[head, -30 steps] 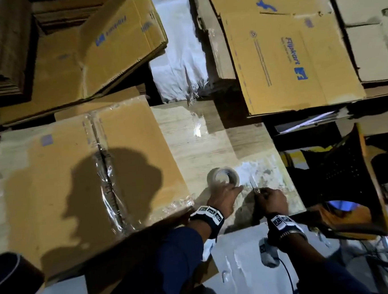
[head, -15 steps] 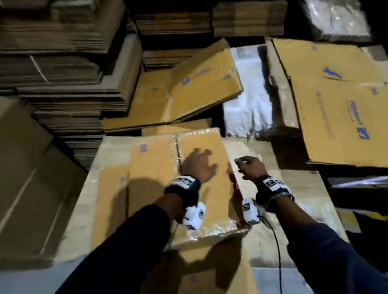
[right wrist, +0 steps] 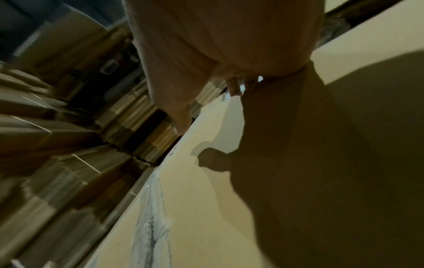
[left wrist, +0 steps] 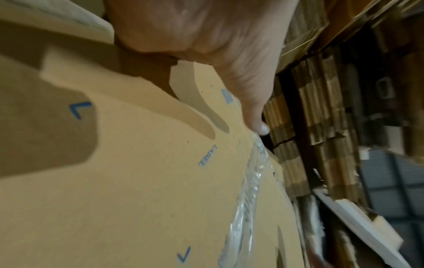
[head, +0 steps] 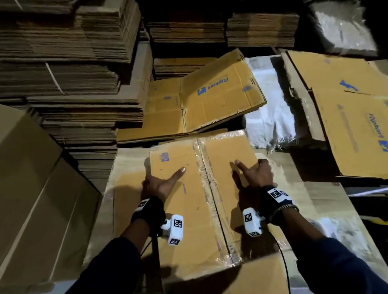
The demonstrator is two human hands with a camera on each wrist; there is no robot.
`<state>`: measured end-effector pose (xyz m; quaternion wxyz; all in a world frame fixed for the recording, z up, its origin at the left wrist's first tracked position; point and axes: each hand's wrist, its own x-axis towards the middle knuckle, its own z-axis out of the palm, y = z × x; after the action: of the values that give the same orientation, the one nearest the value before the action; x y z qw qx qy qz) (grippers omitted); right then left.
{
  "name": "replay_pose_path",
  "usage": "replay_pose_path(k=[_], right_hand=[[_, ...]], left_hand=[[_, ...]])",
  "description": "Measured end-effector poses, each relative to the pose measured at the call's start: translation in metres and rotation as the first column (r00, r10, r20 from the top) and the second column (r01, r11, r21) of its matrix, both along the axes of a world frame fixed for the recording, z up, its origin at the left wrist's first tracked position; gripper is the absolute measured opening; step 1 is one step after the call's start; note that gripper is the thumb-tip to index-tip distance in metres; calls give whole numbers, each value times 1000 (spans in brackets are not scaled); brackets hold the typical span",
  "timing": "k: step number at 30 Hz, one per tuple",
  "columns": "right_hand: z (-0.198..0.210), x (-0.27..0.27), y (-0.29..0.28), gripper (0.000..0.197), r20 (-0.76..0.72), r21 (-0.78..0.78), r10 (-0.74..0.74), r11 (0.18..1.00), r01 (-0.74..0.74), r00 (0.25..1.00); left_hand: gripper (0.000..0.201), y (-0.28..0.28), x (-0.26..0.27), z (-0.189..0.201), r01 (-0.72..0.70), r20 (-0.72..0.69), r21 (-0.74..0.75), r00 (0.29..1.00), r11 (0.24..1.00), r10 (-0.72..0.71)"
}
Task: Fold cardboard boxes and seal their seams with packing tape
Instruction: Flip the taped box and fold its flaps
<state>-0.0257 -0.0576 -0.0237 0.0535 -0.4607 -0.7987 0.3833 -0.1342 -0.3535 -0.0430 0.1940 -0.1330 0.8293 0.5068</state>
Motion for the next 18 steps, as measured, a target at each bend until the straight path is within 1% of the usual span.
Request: replay_pose_path(k=[1, 3, 4, 5, 6, 8, 9, 10, 11, 12, 13, 14, 16, 17, 18], right_hand=[[16, -2, -3, 111, -49, 10, -16, 1000, 16, 999], [56, -8, -6, 118, -198, -1, -43, 999, 44, 979], [79, -10, -7, 117, -288, -15, -54, 999, 52, 956], [101, -11, -7, 112, -371, -34, -58, 998, 49, 927], [120, -9, -8, 103, -455, -59, -64, 997, 41, 888], [158, 2, -14, 77, -640, -104, -67, 995, 0, 766], [172, 10, -16, 66, -721, -124, -78, 992, -17, 688], [185, 18, -18, 60, -782, -157, -100, 987, -39, 615], [193, 26, -19, 60, -819, -216, -140, 974, -72, 557], [204, 36, -20, 67, -831, -278, -182, 954, -109, 526], [210, 45, -20, 77, -819, -327, -210, 936, -133, 535], [218, 55, -19, 86, -799, -352, -218, 925, -142, 561], [231, 79, -17, 94, -762, -363, -202, 920, -148, 615], [236, 90, -17, 96, -749, -375, -197, 913, -160, 633], [238, 98, -17, 96, -731, -389, -193, 906, -167, 655]], left_hand=[[163, 0, 0, 14, -16, -34, 19, 999, 1000, 17], [160, 0, -5, 49, -60, -121, 31, 991, 998, 63], [154, 0, -7, 72, -91, -175, 38, 980, 995, 97], [144, 1, -12, 91, -133, -225, 66, 963, 989, 144], [132, 2, -15, 110, -169, -278, 127, 940, 977, 199], [107, 1, -11, 149, -207, -395, 313, 859, 927, 325], [93, 0, -7, 166, -212, -435, 387, 816, 897, 381], [83, -1, -1, 183, -192, -468, 450, 781, 872, 414], [74, -5, 5, 193, -163, -465, 516, 771, 841, 435], [69, -11, 3, 203, -136, -469, 563, 759, 815, 451], [66, -20, 1, 207, -113, -433, 615, 779, 780, 454], [74, -30, -3, 210, -88, -385, 659, 814, 747, 435], [105, -49, -4, 213, -69, -280, 716, 883, 695, 376], [107, -56, 6, 219, -39, -269, 715, 906, 698, 327], [104, -59, 17, 224, 25, -299, 693, 919, 721, 256]])
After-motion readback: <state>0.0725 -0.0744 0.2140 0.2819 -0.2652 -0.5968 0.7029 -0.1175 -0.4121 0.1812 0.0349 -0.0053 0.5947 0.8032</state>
